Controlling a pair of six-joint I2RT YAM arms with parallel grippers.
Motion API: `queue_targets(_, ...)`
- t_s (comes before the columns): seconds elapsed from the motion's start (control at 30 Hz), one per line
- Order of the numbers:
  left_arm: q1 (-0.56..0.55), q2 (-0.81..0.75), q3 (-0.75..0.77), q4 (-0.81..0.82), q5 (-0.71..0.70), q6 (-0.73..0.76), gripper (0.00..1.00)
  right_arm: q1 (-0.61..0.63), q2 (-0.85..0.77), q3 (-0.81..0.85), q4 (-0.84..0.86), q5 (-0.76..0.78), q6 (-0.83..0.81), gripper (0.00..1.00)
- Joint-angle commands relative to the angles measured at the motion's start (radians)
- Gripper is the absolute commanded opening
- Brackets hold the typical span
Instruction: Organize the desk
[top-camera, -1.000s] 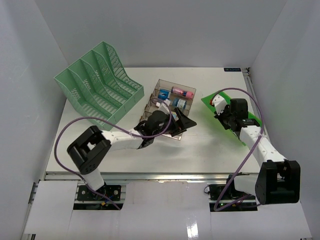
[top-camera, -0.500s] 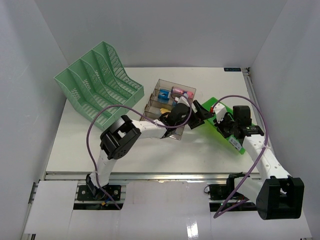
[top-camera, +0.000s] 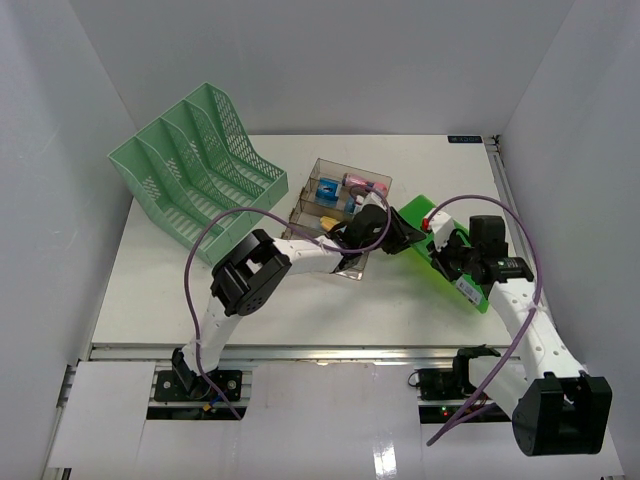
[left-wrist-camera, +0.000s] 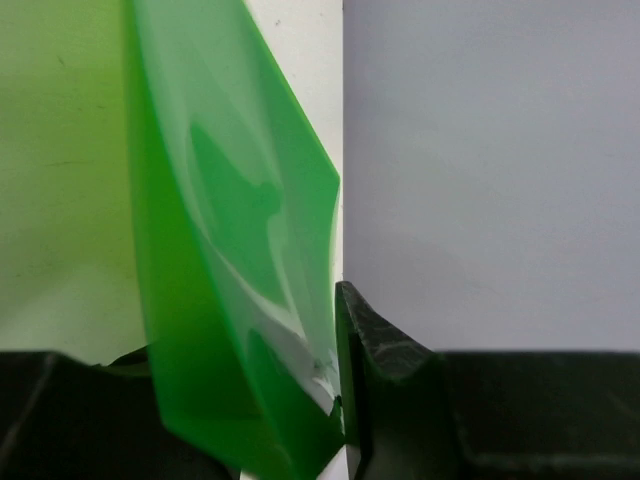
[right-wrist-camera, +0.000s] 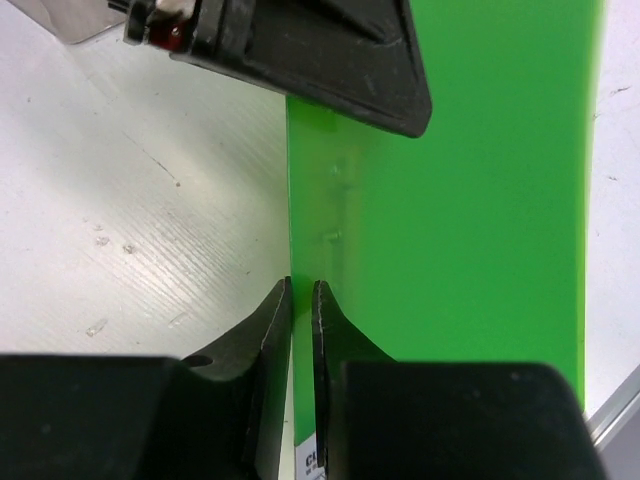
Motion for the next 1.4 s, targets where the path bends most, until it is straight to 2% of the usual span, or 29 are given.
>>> queue_targets(0.0,-0.004,-0.023,0.048,-0.008,0.005,0.056,0.1,-0.005,-0.038,0.019,-0.041,-0.06,0.012,0.31)
queue_targets(0.03,-0.004,-0.032,0.05,-0.01,0.009,0.068,0.0,-0.005,-0.051,0.02,-0.041,-0.054,0.009,0.42)
queue_targets(0.2,-0.007,-0.113,0.048,-0.028,0.024,0.202,0.0,-0.008,-0.168,0.067,-0.052,-0.038,-0.037,0.78)
queue_targets(0.3,-0.01,-0.185,0.042,-0.07,0.02,0.326,0.0,-0.012,-0.263,0.11,-0.048,-0.034,-0.038,0.9)
queue_targets(0.47,-0.012,-0.364,-0.011,-0.115,0.019,0.485,0.0,-0.014,-0.301,0.209,-0.042,-0.069,0.046,0.91)
queue_targets(0.57,-0.02,-0.474,-0.057,-0.148,0.007,0.556,0.0,-0.014,-0.316,0.21,0.009,-0.064,0.117,0.93)
queue_targets(0.67,-0.025,-0.642,-0.13,-0.199,-0.049,0.627,0.0,-0.015,-0.331,0.196,0.13,-0.032,0.19,0.95)
queue_targets(0.83,-0.024,-0.863,-0.232,-0.318,-0.157,0.72,0.0,-0.019,-0.28,0.261,0.2,-0.012,0.232,0.99)
queue_targets(0.9,-0.024,-0.946,-0.243,-0.369,-0.229,0.742,0.0,-0.02,-0.272,0.281,0.22,0.0,0.257,1.0)
queue_targets(1.07,-0.022,-1.114,-0.251,-0.635,-0.475,0.79,0.0,-0.022,-0.235,0.291,0.289,-0.01,0.327,1.0)
queue_targets(1.17,-0.021,-1.194,-0.236,-0.751,-0.636,0.814,0.0,-0.022,-0.215,0.237,0.336,-0.042,0.37,0.99)
queue_targets(1.23,-0.02,-1.228,-0.209,-0.808,-0.752,0.838,0.0,-0.022,-0.202,0.19,0.386,-0.058,0.394,0.96)
queue_targets(1.37,-0.02,-1.272,-0.113,-0.9,-0.93,0.897,0.0,-0.031,-0.206,0.056,0.475,-0.085,0.42,0.95)
